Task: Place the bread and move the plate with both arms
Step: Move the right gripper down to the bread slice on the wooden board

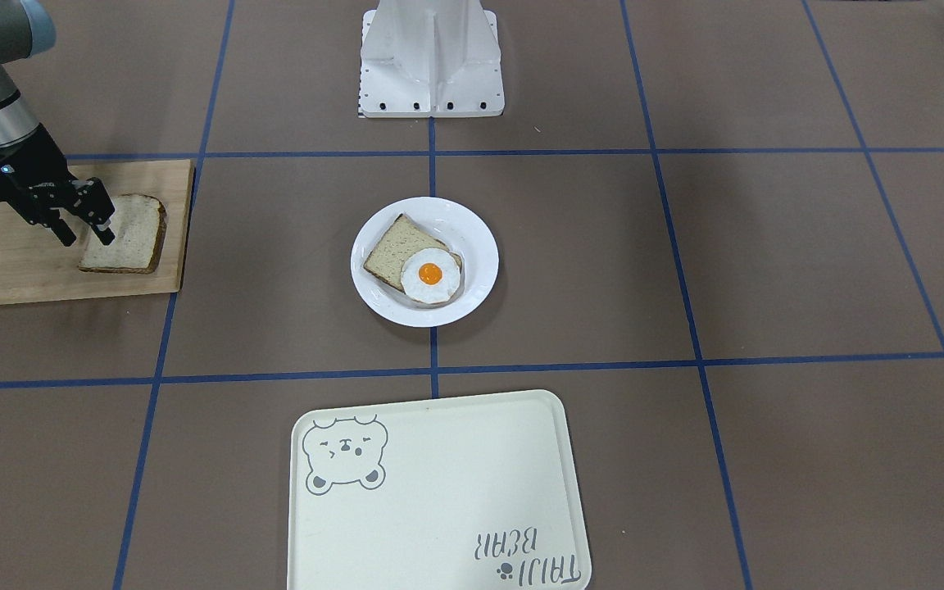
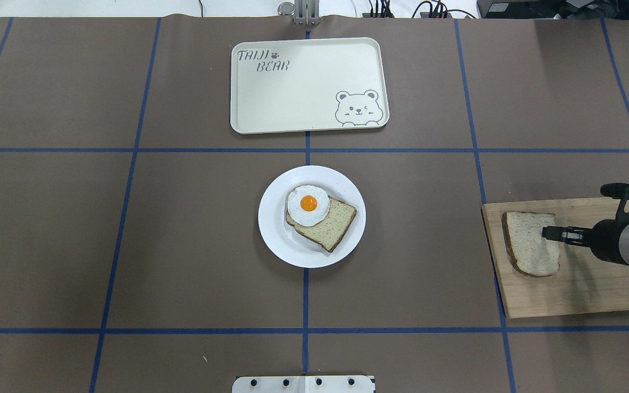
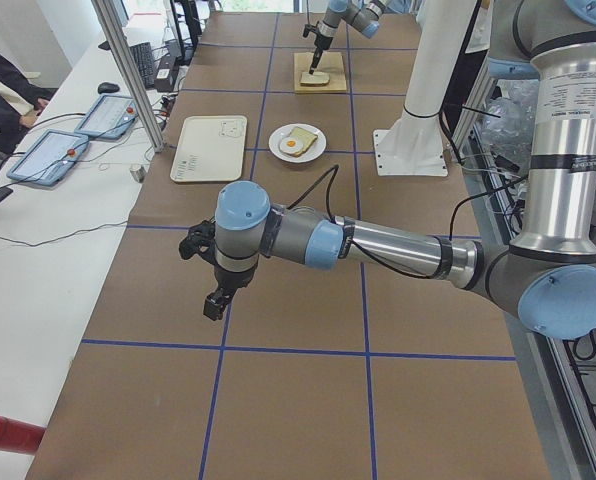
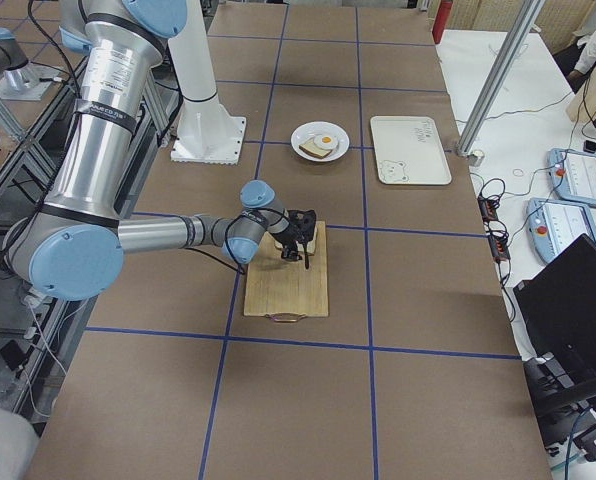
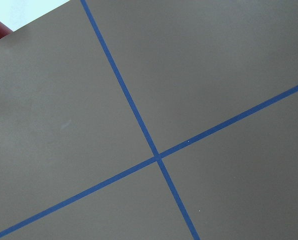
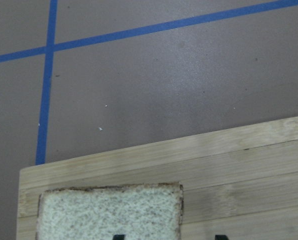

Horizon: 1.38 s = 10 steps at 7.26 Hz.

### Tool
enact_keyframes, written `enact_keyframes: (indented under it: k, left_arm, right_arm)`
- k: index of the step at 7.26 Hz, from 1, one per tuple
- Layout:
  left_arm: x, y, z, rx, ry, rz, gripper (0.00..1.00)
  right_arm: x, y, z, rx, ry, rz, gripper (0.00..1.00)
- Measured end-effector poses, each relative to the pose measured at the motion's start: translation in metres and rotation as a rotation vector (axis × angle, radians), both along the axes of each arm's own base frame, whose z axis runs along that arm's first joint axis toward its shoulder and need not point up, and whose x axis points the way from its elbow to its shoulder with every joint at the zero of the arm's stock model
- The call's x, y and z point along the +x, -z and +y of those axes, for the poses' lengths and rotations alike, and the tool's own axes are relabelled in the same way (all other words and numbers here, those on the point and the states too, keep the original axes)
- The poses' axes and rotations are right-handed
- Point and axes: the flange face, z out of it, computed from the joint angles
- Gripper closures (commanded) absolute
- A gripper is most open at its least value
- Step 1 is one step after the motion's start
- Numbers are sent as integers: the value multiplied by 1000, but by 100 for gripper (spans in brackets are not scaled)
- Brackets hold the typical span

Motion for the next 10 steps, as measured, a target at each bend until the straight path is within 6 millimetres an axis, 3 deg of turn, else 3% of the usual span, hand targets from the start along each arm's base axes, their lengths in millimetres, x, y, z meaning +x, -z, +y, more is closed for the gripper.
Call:
enact_keyframes:
  k: [2,3,8,10]
  left_arm:
    - [0,-1,2,-2,0,0,2]
    - [0,-1,2,-2,0,0,2]
    - [0,-1,2,-1,0,0,2]
    - [0,0,2,0,0,0,2]
  right_arm:
    - [-5,-1,4,2,11,3,69]
    - [-7,-1,5,3,17,3,100]
    - [-7,7,6,7,41,-13,100]
    - [12,14,-2,-6,76,-48,100]
